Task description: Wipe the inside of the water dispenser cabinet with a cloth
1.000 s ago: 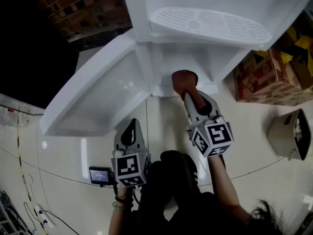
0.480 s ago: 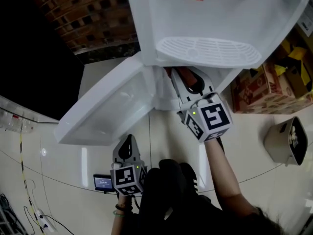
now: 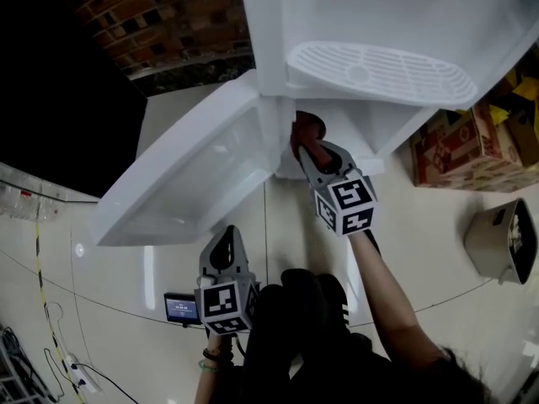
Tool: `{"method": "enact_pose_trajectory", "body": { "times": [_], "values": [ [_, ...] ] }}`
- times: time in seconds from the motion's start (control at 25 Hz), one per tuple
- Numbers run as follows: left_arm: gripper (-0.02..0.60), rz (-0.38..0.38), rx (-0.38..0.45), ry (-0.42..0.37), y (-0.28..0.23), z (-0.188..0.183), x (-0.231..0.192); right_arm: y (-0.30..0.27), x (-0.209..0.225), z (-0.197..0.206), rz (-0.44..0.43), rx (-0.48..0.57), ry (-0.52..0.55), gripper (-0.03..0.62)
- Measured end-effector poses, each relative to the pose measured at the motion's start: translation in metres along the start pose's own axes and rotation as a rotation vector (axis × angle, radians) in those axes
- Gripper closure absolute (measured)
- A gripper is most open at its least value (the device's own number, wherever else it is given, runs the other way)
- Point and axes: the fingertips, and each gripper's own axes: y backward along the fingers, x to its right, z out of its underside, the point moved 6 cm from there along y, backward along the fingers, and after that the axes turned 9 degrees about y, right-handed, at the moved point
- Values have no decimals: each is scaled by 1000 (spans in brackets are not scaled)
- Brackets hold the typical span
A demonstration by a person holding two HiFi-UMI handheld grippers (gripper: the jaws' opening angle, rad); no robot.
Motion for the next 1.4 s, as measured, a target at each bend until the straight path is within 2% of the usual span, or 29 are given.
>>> {"method": "enact_pose_trajectory", "body": {
  "times": [0.2, 0.32, 0.44, 0.64, 0.76, 0.88, 1.04, 1.28, 1.4],
  "values": [
    [578, -5, -8, 5, 0, 3, -4, -9, -8, 33, -32, -108, -16, 520],
    [578, -13, -7, 6, 0, 3, -6, -9, -1, 37, -31, -103, 8, 520],
    [578, -10, -7, 1, -1, 4, -4, -7, 19, 11, 8, -24, 12, 520],
    [578, -10, -14, -3, 0, 6, -7, -2, 56, -60, 95, 173, -8, 520],
    [578, -13, -24, -8, 2, 8, -8, 1, 65, -91, 105, 266, -4, 520],
    [578, -23, -25, -12, 5, 10, -11, -12, 70, -101, 101, 294, 16, 520],
    [578, -25, -25, -10, 7, 13, -14, -43, 74, -79, 71, 230, 19, 520],
    [578, -36, -26, -10, 9, 16, -21, -70, 60, -7, 21, 11, 7, 519],
    [578, -43, -28, 3, 9, 16, -24, -71, 47, 19, 1, -59, -1, 519]
  ]
}}
